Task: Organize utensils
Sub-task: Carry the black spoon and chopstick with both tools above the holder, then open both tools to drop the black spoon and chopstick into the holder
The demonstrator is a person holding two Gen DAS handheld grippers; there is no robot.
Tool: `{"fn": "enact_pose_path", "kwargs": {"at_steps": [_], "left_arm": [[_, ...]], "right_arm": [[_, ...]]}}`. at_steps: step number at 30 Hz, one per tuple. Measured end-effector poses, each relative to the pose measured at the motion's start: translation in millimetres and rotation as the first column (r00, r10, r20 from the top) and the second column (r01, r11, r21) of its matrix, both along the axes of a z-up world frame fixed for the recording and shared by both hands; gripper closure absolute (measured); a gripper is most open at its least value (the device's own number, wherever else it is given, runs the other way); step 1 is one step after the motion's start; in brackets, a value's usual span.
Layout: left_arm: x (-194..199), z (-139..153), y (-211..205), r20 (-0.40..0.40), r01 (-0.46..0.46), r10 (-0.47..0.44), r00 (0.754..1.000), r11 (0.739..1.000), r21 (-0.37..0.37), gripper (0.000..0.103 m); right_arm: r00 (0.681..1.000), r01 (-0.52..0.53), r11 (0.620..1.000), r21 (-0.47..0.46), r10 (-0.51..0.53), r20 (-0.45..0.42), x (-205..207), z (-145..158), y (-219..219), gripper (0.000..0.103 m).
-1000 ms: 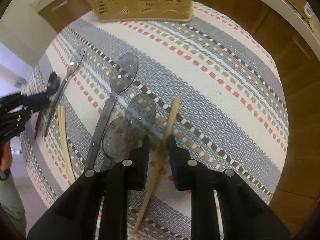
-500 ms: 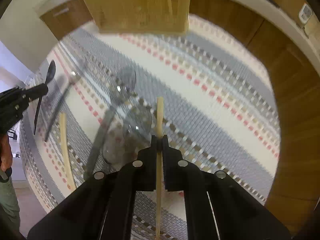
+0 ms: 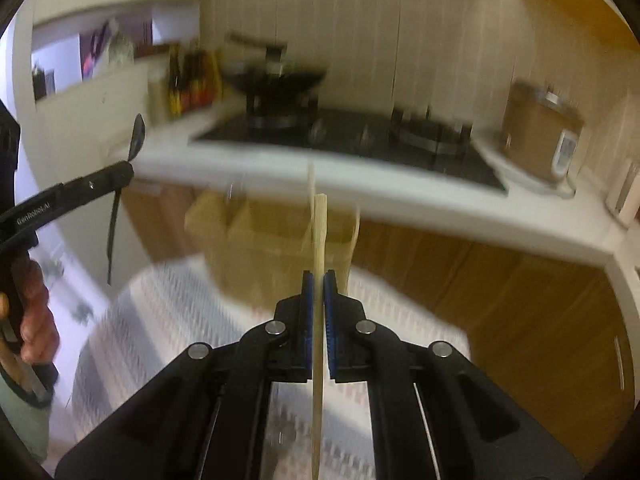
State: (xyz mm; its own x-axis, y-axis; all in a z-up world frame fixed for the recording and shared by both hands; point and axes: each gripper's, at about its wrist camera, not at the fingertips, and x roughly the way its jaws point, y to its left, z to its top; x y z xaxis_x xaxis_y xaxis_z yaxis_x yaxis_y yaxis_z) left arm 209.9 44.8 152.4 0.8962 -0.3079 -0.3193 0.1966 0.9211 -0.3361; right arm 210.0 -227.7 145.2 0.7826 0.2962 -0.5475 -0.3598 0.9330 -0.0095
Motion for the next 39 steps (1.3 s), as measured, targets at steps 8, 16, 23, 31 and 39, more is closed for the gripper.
{"fn": "enact_pose_path", "kwargs": {"at_steps": [8,16,23,31,39], "left_arm": [[45.3,10.6,-23.4,0.173,-0.067,0.058,0.983,0.997,0.043,0.098],[84.4,-19.5,-19.5,0.182,-0.062,0.062,0.981,0.998,-0.004,0.098],[100.7,-52.4,-16.9,0.172,-0.064,0.064,0.983,0.998,-0.003,0.098],[101.2,-76.0,-17.6,0.146,-0.091,0.089,0.985,0.996,0.009,0.097],[82.4,-71.9,-14.1,0.134,-0.092,0.084,0.987,0.994,0.052,0.080]], "right_arm": [[0.967,-0.032,0.990,0.136,-0.004,0.255,44.3,37.6,8.0,0.099],[0.919,0.009,0.979,0.203,-0.088,0.384,91.3,25.5,12.1,0.099],[0.927,0.018,0.986,0.169,-0.080,0.367,116.7,-16.9,20.7,0.099],[0.940,-0.004,0.990,0.138,-0.043,0.339,113.5,-45.3,23.3,0.099],[0.964,-0.035,0.989,0.142,-0.004,0.266,95.3,-45.8,11.0,0.086]]}}
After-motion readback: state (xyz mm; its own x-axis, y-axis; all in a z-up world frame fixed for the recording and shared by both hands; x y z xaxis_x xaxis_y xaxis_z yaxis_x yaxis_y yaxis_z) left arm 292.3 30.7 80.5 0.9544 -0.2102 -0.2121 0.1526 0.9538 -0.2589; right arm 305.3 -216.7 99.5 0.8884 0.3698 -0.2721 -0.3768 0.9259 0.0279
